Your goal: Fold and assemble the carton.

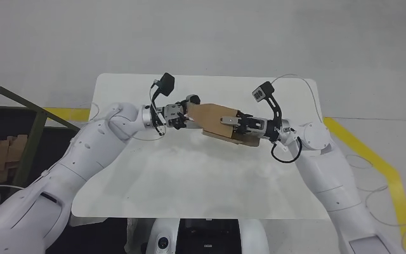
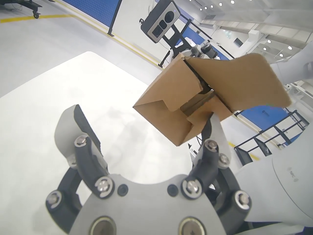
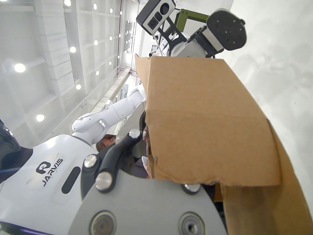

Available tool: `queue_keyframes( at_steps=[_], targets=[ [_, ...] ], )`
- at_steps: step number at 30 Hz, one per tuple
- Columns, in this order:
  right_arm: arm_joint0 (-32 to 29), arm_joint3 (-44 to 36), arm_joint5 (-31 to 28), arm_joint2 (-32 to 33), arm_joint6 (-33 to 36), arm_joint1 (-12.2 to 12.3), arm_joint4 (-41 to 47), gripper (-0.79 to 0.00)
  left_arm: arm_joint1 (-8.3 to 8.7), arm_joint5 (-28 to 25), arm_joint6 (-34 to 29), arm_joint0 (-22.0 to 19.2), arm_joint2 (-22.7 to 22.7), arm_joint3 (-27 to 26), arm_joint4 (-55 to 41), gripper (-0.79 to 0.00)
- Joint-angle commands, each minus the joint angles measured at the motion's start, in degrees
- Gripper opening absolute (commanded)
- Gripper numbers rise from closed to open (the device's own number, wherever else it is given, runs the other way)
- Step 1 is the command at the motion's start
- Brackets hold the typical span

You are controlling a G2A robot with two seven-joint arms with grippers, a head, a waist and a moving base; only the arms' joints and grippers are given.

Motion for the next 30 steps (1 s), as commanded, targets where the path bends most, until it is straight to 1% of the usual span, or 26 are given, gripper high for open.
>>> queue_keyframes(
  at_steps=[1,13,30],
  targets=[
    [-0.1,-0.2,0.0,-0.1,-0.2,0.0,-0.1,-0.785,-0.16,0.0,-0.1,-0.2,0.1,-0.2,0.5,0.0],
    [-0.5,-0.3,-0.2,0.2,-0.5,0.0,0.1,-0.785,-0.67,0.0,-0.3,-0.4,0.3,-0.6,1.4,0.0],
    [-0.9,-0.1,-0.3,1.0,-0.9,0.2,-0.2,-0.785,-0.74,0.0,0.0,-0.1,-0.4,-0.5,1.5,0.0]
  ],
)
